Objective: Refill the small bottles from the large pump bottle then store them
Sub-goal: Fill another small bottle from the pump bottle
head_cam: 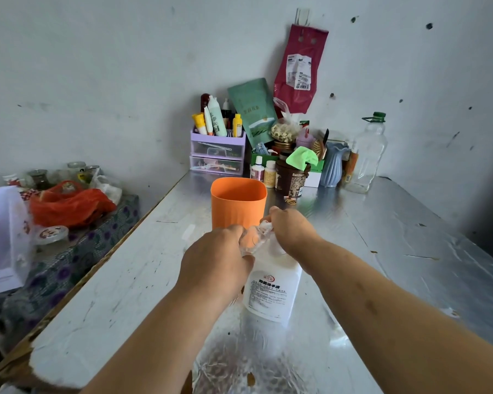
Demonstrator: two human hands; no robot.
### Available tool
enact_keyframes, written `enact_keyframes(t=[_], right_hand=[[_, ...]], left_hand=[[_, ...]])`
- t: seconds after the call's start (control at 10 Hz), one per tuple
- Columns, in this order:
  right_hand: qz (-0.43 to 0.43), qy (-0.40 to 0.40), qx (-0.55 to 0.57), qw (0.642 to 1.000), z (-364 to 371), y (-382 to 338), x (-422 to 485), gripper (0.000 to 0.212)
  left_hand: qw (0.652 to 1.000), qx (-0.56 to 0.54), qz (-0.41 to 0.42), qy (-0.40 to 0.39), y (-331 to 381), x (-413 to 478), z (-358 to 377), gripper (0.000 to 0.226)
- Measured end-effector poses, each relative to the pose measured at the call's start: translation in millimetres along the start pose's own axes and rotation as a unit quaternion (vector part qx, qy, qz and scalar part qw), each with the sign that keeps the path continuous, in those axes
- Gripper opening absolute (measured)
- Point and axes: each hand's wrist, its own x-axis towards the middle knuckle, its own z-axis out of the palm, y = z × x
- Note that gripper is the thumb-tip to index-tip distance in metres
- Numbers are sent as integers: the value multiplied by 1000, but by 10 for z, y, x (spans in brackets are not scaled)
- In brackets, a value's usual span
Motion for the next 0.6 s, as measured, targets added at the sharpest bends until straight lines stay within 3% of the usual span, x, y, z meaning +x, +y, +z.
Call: enact_keyframes(t=[0.3,0.4,0.6], right_hand=[[25,-29,45,998,-164,-110,-106,16],[25,-33,78,996,-160,-106,-110,23],[15,-21,69,997,-139,-68,-60,13]], left_hand=[[1000,14,7,10,48,-22,-75,14],[1000,16,8,9,47,-13,-93,15],[1000,7,9,8,58,-13,-91,15]])
